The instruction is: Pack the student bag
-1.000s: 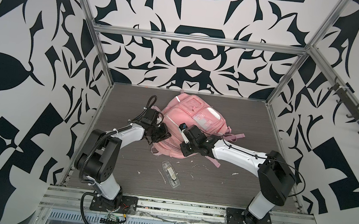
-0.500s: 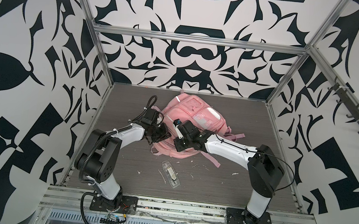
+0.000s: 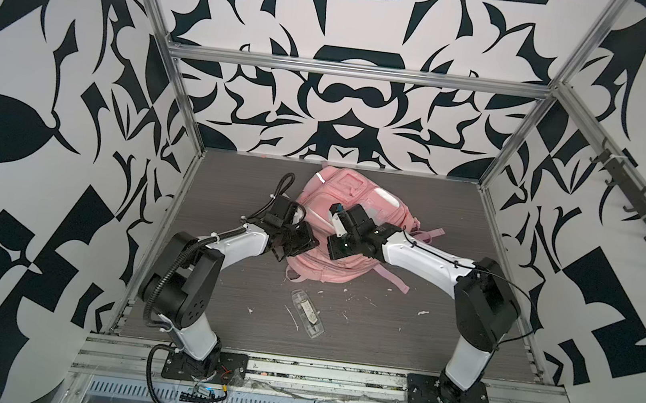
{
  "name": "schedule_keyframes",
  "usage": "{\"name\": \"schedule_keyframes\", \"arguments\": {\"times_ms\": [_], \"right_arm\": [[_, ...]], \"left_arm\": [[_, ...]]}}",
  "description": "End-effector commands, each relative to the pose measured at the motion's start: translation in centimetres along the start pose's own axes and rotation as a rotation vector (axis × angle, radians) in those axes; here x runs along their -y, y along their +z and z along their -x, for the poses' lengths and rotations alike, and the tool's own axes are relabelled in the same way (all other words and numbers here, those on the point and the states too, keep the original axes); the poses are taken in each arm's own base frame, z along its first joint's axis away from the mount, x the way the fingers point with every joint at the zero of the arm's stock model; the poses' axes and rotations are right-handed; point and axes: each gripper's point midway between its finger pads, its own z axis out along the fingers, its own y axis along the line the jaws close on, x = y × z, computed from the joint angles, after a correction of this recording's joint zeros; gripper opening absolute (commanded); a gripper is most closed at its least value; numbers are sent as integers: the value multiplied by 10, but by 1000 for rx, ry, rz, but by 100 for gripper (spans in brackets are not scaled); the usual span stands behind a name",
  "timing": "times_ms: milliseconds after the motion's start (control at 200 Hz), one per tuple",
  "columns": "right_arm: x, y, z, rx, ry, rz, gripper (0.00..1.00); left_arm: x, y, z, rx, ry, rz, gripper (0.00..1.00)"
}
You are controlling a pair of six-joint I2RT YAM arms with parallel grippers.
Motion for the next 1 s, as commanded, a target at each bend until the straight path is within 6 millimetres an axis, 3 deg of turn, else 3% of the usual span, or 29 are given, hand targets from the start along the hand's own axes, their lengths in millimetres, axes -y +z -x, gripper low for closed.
{"name": "schedule_keyframes", "arguments": {"times_ms": [0, 110, 245, 365, 570, 740, 875, 995], "right_arm": [[33, -20, 11, 68, 37, -66, 0], [53, -29, 1, 59, 55, -94, 0], [65, -37, -14, 45, 65, -111, 0], [68, -42, -27, 35, 71, -119, 0], [72, -46, -45, 16, 83, -127, 0], [74, -52, -55, 4, 84, -139, 0], [80, -60, -58, 4, 74, -166, 0], [88, -70, -60, 11, 80, -186, 0]], "left_arm": [[25, 16, -12, -47, 37, -45, 12], [45, 33, -30, -85, 83, -61, 12], [53, 52, -51, -146, 111, -63, 13], [57, 48, -56, -153, 133, -78, 19], [62, 11, -36, -77, 235, -43, 38], [59, -14, -8, -10, 278, -7, 40], [50, -17, 15, 12, 267, 21, 38], [48, -8, 26, 4, 272, 40, 37]]}}
